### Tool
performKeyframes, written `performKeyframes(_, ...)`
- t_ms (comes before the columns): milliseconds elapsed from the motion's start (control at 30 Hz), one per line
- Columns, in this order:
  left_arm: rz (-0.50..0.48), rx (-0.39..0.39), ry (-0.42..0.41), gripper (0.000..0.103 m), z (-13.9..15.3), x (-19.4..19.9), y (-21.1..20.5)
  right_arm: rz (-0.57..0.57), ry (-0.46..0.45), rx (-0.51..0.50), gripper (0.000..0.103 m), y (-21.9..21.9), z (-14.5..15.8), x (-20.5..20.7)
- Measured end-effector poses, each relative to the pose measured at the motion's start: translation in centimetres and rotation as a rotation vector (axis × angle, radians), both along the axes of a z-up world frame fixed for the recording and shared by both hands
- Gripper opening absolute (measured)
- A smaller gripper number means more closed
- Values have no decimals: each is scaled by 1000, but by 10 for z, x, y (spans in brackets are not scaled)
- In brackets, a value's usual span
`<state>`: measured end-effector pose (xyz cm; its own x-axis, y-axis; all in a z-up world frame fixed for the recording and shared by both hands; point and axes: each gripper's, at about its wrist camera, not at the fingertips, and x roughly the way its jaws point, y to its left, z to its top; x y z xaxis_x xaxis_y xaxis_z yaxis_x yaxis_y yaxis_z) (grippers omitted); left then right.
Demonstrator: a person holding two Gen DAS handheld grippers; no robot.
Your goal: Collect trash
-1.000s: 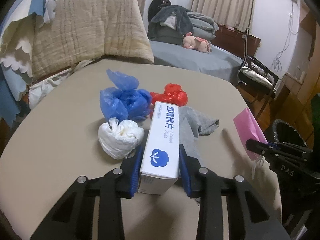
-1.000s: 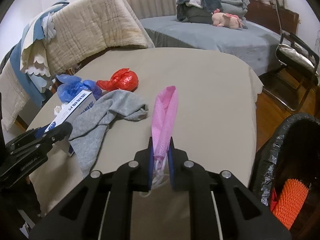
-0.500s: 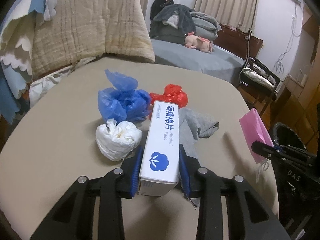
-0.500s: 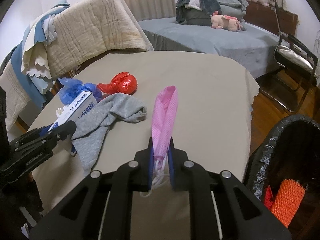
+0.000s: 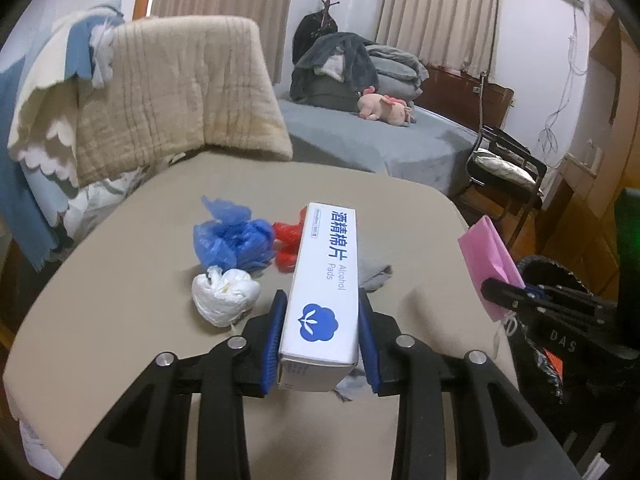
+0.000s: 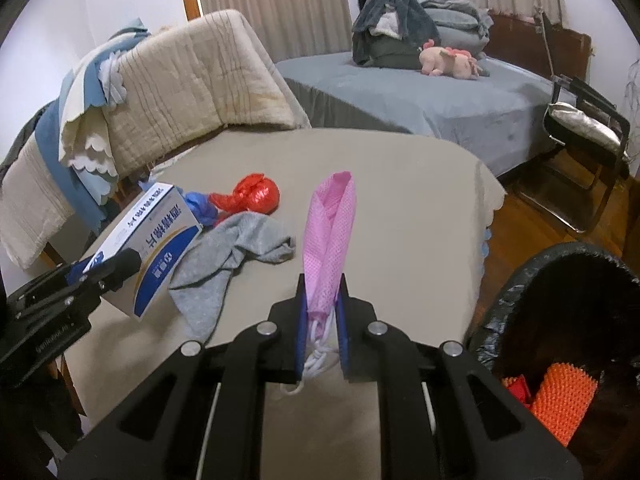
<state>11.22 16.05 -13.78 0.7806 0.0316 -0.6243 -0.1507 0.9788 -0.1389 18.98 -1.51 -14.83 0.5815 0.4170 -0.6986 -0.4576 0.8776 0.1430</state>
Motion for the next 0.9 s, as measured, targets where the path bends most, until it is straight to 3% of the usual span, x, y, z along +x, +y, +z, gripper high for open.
performKeyframes(367,-75,-28,-36,34,24,-14,-40,-25,-58,10,12,-30,31,-18)
performKeyframes(900,-179,6,-60,32,41,-13,-93,-97,-100,39,12,-94,55,-50)
